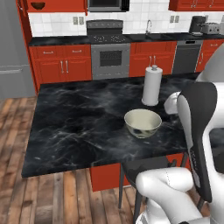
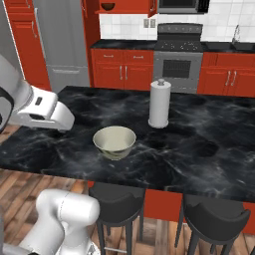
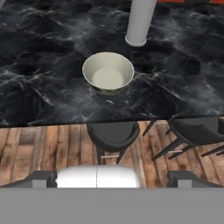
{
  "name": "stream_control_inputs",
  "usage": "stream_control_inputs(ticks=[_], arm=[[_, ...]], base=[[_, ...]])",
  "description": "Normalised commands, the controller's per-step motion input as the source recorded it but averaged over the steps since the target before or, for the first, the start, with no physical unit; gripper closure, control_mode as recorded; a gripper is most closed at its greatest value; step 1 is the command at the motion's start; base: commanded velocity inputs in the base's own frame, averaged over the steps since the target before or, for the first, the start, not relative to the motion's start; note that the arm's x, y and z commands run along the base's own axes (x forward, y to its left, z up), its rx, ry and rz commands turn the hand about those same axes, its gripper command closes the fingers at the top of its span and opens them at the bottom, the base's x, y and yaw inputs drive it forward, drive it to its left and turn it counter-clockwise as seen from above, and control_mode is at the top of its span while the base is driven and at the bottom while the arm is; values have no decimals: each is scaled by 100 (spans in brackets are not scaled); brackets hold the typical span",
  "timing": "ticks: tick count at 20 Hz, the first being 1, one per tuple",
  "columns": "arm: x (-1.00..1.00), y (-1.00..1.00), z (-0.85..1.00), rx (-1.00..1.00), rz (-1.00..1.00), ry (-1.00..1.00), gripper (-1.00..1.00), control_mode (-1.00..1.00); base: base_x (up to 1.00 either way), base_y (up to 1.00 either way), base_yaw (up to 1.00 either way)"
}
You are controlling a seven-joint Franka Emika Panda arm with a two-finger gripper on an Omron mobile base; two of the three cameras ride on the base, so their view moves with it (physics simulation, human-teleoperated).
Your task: Pick up the bowls from the cabinet and place each bowl in front of a stool on the dining counter.
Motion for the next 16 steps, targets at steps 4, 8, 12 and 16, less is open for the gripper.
stream_control_inputs(ticks=[4, 8, 12, 16], arm=[[0, 0, 0, 7, 0, 2, -100, -100], [0, -2, 0, 4, 0, 0, -100, -100], [0, 0, 0, 0, 0, 0, -100, -100], [-3, 0, -7, 0, 0, 0, -100, -100]], base=[[0, 0, 0], [0, 0, 0], [0, 0, 0], [0, 0, 0]])
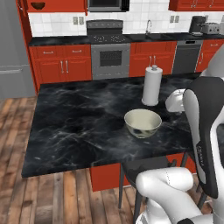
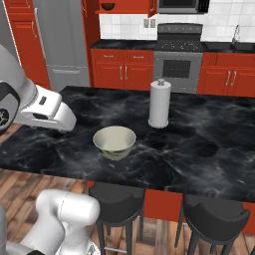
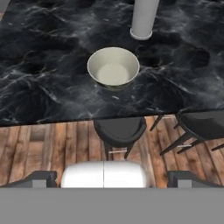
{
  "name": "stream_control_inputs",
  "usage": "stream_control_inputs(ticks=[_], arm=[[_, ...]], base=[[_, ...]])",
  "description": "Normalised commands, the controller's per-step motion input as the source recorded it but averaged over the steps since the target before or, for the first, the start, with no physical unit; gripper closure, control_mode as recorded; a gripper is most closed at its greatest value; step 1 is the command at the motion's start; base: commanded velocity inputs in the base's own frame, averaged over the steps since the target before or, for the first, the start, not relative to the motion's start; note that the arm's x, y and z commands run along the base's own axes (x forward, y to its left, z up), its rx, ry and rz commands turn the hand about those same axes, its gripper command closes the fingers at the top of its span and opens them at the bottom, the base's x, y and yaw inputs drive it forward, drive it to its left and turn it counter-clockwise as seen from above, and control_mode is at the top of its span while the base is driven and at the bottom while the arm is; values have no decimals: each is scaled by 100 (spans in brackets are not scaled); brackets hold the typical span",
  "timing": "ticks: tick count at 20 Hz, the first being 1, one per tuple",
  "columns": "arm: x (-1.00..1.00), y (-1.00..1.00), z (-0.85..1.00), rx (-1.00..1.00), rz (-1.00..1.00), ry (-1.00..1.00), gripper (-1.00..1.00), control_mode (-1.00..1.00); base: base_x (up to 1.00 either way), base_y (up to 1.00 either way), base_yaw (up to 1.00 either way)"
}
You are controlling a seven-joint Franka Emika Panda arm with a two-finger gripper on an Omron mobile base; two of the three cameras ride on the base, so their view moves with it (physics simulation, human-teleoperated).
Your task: Pick up the bowls from the cabinet and place each bowl in front of a stool on the dining counter.
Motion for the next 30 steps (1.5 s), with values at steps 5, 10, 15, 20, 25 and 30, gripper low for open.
stream_control_inputs(ticks=[5, 10, 15, 20, 25, 30], arm=[[0, 0, 0, 0, 0, 0, -100, 100], [0, 0, 0, 0, 0, 0, -100, 100], [0, 0, 0, 0, 0, 0, -100, 100], [0, 0, 0, 0, 0, 0, -100, 100], [0, 0, 0, 0, 0, 0, -100, 100], [0, 0, 0, 0, 0, 0, -100, 100]], base=[[-41, 59, 0], [-17, 100, 0], [2, 100, 0], [16, 100, 0], [18, 100, 0], [40, 100, 0]])
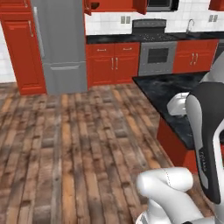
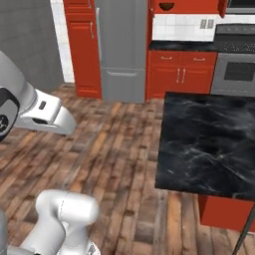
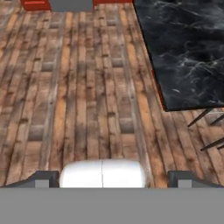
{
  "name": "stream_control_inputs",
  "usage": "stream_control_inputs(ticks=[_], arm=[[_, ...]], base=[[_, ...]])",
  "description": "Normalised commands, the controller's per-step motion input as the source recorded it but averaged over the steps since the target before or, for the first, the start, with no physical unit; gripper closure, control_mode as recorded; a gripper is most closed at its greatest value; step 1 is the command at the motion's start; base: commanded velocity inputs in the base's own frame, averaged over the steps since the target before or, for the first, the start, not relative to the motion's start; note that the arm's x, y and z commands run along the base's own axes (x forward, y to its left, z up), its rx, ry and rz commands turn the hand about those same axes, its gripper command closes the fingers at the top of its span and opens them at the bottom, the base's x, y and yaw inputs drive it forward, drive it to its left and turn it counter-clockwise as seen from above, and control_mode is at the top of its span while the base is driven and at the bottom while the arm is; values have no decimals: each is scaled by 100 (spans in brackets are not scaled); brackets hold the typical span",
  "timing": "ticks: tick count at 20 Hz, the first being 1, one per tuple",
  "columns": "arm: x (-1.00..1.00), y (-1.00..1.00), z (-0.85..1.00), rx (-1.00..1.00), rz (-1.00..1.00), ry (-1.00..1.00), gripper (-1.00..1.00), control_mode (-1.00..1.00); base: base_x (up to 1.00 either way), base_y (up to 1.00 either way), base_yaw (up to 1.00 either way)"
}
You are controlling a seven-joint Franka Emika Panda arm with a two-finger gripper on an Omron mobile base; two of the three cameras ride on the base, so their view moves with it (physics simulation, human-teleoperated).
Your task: Pick up the bowls from the cabinet and place each bowl in front of a stool on the dining counter.
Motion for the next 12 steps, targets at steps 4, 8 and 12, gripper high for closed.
stream_control_inputs(ticks=[4, 8, 12], arm=[[0, 0, 0, 0, 0, 0, -100, 100], [0, 0, 0, 0, 0, 0, -100, 100], [0, 0, 0, 0, 0, 0, -100, 100]], base=[[88, 100, -1], [100, 100, -10], [100, 100, -8]])
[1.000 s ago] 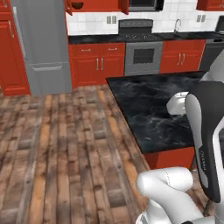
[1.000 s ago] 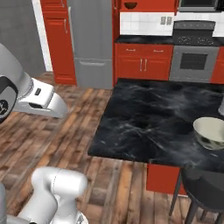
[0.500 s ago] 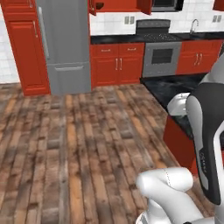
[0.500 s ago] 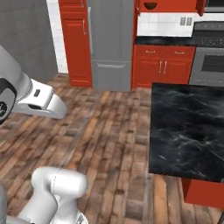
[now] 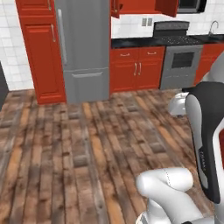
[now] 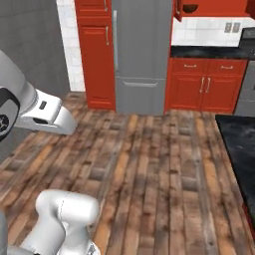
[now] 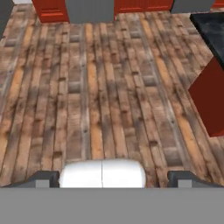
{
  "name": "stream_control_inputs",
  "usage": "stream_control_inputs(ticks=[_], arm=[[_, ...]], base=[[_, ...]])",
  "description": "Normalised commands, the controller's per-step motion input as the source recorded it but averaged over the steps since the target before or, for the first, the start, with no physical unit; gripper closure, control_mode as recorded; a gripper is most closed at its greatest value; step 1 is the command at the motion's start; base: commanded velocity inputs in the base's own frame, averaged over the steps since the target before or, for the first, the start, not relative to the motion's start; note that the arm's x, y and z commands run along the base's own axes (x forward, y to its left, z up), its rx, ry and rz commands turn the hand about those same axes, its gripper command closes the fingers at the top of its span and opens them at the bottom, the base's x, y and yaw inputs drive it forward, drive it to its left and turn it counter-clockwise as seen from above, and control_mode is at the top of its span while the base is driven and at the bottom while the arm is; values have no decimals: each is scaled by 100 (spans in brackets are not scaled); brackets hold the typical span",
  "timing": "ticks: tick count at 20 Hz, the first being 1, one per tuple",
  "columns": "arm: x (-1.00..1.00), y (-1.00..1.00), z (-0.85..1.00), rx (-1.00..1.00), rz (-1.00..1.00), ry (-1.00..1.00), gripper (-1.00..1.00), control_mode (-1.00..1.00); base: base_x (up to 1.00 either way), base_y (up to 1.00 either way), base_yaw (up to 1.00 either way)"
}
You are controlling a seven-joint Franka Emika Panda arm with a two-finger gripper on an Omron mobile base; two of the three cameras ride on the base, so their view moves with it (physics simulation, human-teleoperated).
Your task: Pick up the bowls from the cabinet and place each bowl in front of a stool on the dining counter.
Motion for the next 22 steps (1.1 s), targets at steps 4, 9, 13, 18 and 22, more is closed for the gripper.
stream_control_inputs(ticks=[4, 9, 13, 18, 22], arm=[[0, 0, 0, 0, 0, 0, -100, 100], [0, 0, 0, 0, 0, 0, -100, 100], [0, 0, 0, 0, 0, 0, -100, 100], [0, 0, 0, 0, 0, 0, -100, 100], [0, 0, 0, 0, 0, 0, -100, 100]], base=[[100, 100, 0], [100, 67, -5], [100, 5, -1], [100, -11, 0], [100, -27, 0]])
